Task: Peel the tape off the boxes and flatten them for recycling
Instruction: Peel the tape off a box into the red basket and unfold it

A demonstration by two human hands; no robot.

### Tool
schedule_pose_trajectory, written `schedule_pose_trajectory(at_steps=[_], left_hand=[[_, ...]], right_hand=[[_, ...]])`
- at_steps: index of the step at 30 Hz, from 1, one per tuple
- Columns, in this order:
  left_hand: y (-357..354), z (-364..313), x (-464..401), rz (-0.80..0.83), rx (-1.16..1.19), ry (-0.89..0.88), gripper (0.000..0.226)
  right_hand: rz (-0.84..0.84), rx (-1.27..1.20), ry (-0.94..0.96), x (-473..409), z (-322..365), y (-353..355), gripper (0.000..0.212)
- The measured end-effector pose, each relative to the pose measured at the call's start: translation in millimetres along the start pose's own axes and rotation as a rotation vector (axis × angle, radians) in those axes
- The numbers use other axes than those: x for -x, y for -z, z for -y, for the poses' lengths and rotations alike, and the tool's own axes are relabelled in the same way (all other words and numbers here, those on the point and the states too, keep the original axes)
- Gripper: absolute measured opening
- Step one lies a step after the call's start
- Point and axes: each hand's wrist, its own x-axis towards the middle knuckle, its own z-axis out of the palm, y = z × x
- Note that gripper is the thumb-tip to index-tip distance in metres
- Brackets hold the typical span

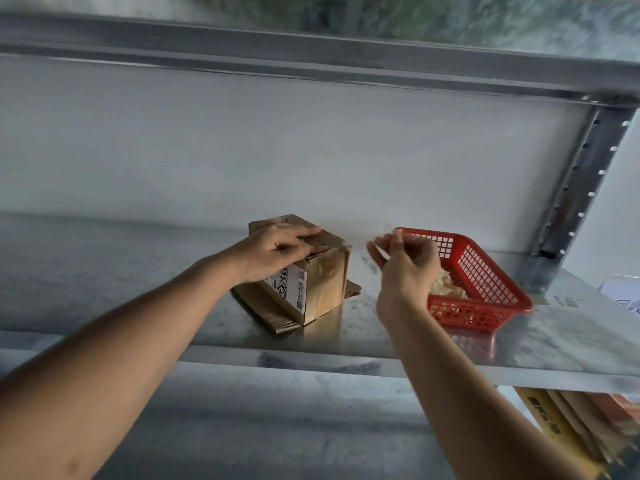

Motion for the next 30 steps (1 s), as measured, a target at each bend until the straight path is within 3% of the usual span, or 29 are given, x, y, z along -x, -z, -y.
schedule_pose_trajectory(at_steps=[4,8,13,17,22,25,28,30], left_hand=[[4,-11,-6,0.031,0.113,0.097,0.018],[8,-36,-23,0.018,-0.088,0.053,0.06],[4,-44,-24,0.076,-0.152,-0.008,0.04],[0,-39,-20,0.037,-0.103,0.001,0.028],[-6,-33,-19,-0.006,-0.009,0.028,0.024],[-10,-31,-19,-0.023,0.077,0.017,0.019],[-12,-27,-20,-0.043,0.091,0.011,0.033],[-13,-25,-20,-0.042,0.095,0.01,0.031]], right_hand=[[0.056,0.103,-0.026,-14,16,7,0.006],[0.173,0.33,0.145,-14,19,13,0.017],[0.225,0.964,0.488,-23,23,25,0.018],[0.263,1.177,0.678,-19,20,25,0.008],[0.372,1.171,0.736,-10,9,15,0.018],[0.386,1.077,0.651,-7,3,13,0.014],[0.433,1.06,0.535,-7,-1,14,0.015],[0.455,1.078,0.535,-6,-4,14,0.02]])
